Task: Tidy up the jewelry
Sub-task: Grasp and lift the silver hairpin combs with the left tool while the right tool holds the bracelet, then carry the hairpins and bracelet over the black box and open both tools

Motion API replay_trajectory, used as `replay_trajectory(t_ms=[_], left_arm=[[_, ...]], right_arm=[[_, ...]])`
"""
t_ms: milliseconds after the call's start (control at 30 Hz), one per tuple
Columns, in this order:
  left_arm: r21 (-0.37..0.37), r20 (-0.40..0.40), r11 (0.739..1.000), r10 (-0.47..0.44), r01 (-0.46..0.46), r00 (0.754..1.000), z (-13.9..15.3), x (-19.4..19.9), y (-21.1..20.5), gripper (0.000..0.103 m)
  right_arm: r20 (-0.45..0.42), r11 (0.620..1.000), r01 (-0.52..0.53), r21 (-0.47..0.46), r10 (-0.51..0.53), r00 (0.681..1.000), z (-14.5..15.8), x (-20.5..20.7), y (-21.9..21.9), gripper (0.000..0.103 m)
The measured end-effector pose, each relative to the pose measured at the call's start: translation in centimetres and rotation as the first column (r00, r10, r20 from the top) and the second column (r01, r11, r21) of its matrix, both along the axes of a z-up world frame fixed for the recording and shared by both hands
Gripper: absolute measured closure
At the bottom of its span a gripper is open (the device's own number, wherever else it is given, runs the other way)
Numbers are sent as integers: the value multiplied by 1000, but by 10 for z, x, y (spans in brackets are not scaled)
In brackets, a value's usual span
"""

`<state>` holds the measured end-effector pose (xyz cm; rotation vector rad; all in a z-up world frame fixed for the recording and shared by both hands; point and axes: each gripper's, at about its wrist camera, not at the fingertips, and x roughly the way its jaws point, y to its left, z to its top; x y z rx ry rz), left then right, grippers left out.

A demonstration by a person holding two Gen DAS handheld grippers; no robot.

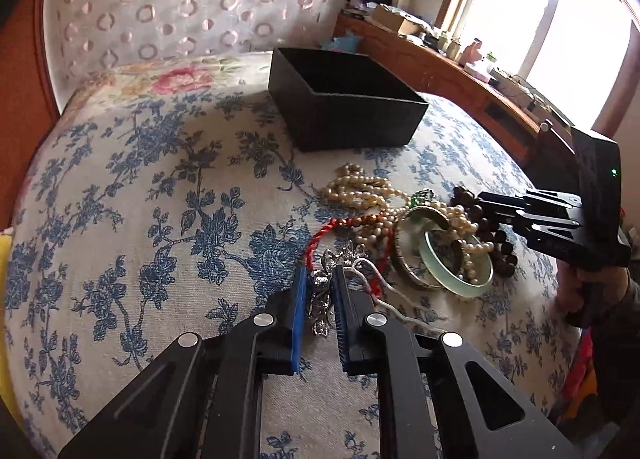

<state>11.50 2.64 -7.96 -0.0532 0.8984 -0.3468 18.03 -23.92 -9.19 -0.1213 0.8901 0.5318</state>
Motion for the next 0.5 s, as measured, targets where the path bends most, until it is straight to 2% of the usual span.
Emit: replay_trajectory(t_ms=[33, 267, 367, 500], left_arm=[[4, 14, 1000, 3, -3, 1000, 3, -2, -1, 101], [32, 113, 999, 14, -18, 994, 27, -17, -13, 101], [39, 144, 998, 33, -39, 989, 37, -17, -14, 101], [41, 186, 997, 59, -68, 981, 49, -17, -15, 101]], right_arm=[[-1, 1000, 0, 2, 0, 1000, 0, 0, 0, 81], [3, 1000, -5, -4, 5, 1000, 0, 0, -1, 81], [5, 1000, -16, -6, 16, 1000, 0, 0, 0, 88], [59, 1000, -6, -14, 7, 998, 10, -4, 1, 88]])
